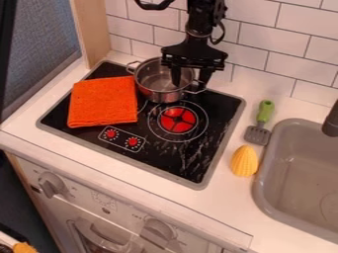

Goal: Move the silver pot to the bottom right corner of the burner

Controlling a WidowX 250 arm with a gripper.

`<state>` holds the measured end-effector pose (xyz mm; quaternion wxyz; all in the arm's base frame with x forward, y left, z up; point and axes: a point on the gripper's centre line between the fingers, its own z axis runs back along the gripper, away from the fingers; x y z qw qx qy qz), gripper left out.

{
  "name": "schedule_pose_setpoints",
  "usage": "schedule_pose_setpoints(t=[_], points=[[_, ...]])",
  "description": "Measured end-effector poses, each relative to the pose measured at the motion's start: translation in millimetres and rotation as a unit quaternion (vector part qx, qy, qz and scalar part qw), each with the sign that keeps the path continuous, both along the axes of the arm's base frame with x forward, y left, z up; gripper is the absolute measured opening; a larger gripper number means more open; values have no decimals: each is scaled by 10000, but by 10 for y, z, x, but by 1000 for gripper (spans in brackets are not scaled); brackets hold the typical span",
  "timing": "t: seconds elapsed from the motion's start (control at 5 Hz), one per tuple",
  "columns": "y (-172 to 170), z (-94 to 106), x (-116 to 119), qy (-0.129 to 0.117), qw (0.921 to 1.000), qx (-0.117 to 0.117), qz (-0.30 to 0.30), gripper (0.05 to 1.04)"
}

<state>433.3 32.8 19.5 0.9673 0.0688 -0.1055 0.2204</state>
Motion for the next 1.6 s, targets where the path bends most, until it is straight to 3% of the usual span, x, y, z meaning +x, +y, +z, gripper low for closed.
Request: schedule_pose_setpoints(t=[0.2,0.4,0.6,1.2,1.6], points=[[13,10,5,-26,10000,36,33,342],[-3,0,-5,2,10000,63,42,144],[-34,-18,-29,59,9999,91,1,87],[-44,-26,-62,156,9997,153,-77,86],[-145,130,-55,77,9995,212,-231,84]])
